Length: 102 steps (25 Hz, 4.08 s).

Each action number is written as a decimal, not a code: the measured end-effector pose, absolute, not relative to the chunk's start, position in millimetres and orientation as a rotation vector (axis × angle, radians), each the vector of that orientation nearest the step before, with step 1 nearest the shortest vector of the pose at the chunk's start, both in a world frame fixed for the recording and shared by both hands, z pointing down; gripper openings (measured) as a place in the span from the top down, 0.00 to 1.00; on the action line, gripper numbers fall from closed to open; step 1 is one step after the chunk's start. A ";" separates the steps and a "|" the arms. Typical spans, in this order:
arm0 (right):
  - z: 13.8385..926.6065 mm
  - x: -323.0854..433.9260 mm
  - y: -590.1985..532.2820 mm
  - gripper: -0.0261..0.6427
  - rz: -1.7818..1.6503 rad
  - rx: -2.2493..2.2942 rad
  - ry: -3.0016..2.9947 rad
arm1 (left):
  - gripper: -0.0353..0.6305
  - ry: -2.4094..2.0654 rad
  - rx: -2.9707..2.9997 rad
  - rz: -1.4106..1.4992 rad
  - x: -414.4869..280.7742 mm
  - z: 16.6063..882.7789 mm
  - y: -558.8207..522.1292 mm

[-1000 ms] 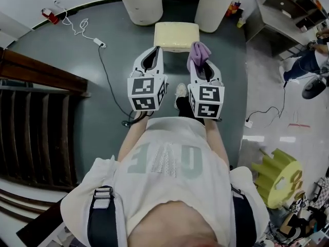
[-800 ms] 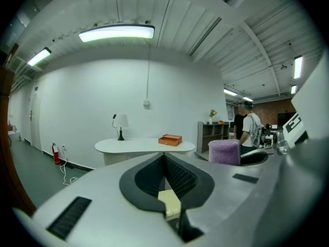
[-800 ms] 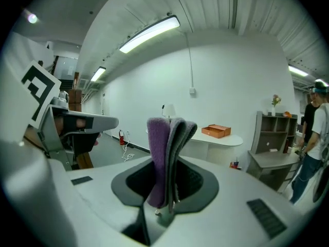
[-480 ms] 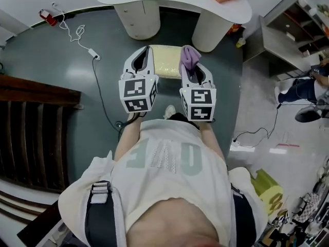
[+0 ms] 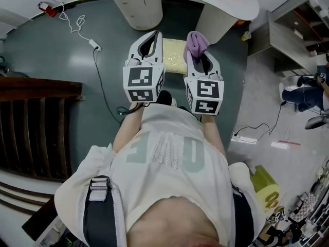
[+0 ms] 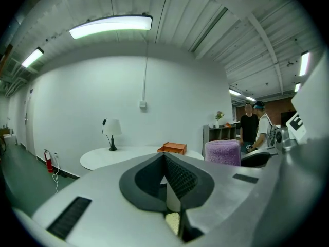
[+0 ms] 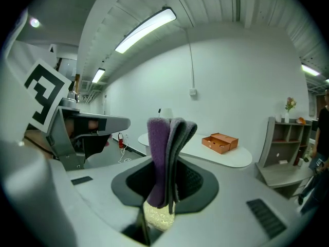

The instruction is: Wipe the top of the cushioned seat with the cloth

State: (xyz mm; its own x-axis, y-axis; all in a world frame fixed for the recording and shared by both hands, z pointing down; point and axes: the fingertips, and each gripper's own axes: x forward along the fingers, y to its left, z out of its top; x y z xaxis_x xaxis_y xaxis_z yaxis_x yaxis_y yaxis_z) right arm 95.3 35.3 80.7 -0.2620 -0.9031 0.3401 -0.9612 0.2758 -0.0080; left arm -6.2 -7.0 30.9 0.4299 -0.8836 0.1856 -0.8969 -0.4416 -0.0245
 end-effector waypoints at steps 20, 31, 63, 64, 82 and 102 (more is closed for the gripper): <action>87.6 73.8 -14.3 0.82 0.366 1.773 -2.215 | 0.94 -1.546 2.603 0.283 -35.6 50.7 -46.3; 98.8 65.3 -66.5 0.82 0.440 1.842 -2.145 | 0.94 -1.453 2.626 0.339 -48.6 67.8 -99.0; 460.9 75.8 -115.6 0.82 0.747 1.581 -2.136 | 0.94 -1.349 2.481 0.489 -32.8 446.0 -156.4; 466.6 75.0 -112.9 0.82 0.750 1.562 -2.132 | 0.94 -1.354 2.479 0.483 -32.6 448.8 -156.5; 541.2 -12.9 -173.9 0.82 1.167 1.251 -2.182 | 0.94 -1.451 2.405 0.486 -84.4 468.6 -160.7; 626.2 -99.0 -232.3 0.83 1.400 1.024 -2.039 | 0.94 -1.516 2.291 0.576 -121.2 490.9 -160.5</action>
State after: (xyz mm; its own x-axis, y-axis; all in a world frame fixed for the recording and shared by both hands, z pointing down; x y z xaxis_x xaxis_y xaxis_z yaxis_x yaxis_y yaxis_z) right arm -99.0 -232.3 626.2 -0.6166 -0.3177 0.7203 -0.7864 0.2049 -0.5828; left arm -121.2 -160.5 490.9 0.3506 -0.7899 0.5031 -0.9247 -0.3770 0.0526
